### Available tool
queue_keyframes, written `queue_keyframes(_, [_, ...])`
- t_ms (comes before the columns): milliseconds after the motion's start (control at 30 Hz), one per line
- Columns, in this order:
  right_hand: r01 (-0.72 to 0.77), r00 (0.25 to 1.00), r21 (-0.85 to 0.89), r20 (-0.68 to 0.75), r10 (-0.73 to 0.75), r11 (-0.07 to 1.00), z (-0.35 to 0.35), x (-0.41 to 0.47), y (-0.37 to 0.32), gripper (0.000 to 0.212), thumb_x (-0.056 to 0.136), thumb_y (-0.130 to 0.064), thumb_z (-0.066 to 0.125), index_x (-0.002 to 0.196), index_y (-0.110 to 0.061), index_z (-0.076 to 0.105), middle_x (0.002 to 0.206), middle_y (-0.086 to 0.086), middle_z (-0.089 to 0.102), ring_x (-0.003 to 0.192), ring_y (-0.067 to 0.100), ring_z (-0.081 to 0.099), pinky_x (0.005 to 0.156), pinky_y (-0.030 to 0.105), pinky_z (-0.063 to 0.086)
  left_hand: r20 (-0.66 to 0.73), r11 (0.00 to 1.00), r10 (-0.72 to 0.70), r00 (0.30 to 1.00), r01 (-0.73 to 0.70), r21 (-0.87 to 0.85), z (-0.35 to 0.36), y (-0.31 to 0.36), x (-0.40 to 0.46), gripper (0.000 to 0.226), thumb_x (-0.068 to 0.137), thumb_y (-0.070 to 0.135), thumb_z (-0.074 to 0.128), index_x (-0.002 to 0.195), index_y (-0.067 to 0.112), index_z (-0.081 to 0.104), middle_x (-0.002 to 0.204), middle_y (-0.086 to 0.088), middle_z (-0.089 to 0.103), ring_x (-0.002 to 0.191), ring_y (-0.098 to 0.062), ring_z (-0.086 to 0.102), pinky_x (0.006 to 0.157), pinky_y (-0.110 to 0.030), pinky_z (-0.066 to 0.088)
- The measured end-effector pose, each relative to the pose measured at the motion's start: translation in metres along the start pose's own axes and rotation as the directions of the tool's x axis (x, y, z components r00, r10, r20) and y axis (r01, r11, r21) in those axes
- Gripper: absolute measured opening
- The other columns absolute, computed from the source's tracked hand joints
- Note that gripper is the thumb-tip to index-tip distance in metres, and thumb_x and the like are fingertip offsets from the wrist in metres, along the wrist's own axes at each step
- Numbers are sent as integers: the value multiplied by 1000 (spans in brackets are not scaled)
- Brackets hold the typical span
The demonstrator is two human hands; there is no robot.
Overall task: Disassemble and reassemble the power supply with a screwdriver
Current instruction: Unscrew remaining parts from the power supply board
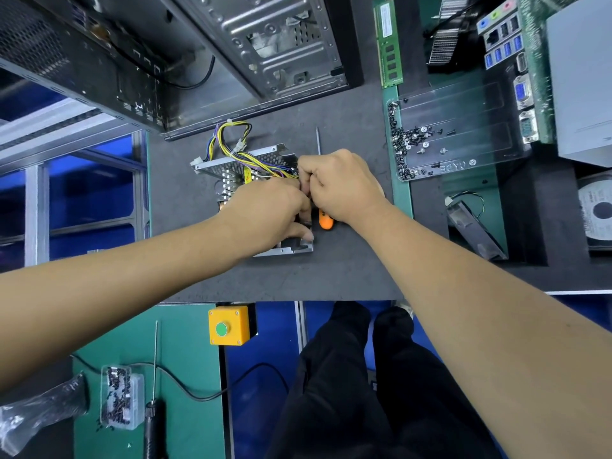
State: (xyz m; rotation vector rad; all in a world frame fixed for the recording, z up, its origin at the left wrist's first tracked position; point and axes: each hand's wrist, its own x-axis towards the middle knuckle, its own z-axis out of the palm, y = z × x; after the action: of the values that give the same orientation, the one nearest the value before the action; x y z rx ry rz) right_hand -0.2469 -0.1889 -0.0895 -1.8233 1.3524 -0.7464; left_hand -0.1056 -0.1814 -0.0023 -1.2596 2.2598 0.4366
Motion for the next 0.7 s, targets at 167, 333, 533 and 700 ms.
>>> queue_keyframes(167, [-6, 1000, -7, 18, 6, 1000, -1, 0, -3, 24, 71, -12, 38, 65, -31, 52, 63, 0, 61, 63, 29, 55, 58, 36, 45, -59, 996, 7, 998, -2, 88, -1, 3, -3, 13, 88, 43, 70, 89, 30, 68, 92, 12, 51, 94, -20, 61, 64, -30, 34])
queue_keyframes(333, [-7, 1000, -4, 10, 7, 1000, -1, -1, -1, 25, 72, -11, 39, 65, -31, 52, 65, -2, 64, 63, 25, 57, 59, 36, 49, 22, 998, -1, 1000, -1, 60, -8, 0, -4, 18, 81, 30, 76, 74, 35, 60, 86, 12, 51, 88, -21, 62, 64, -28, 35])
queue_keyframes(533, [-14, 1000, -25, 22, 15, 1000, -1, -1, -2, 26, 73, -9, 43, 65, -31, 53, 63, -5, 60, 62, 25, 53, 59, 37, 49, 32, 995, -24, 999, 21, 99, -11, 3, -5, 7, 80, 28, 74, 84, 33, 72, 91, 8, 62, 90, -24, 64, 67, -31, 46])
queue_keyframes(700, [-20, 999, -44, 28, 21, 999, -2, -1, -2, 27, 75, -7, 44, 66, -30, 55, 66, -2, 64, 65, 26, 57, 62, 39, 50, -12, 987, -79, 997, 80, 137, -7, 7, -8, 9, 89, 37, 71, 93, 30, 72, 101, 6, 59, 98, -25, 62, 71, -35, 49])
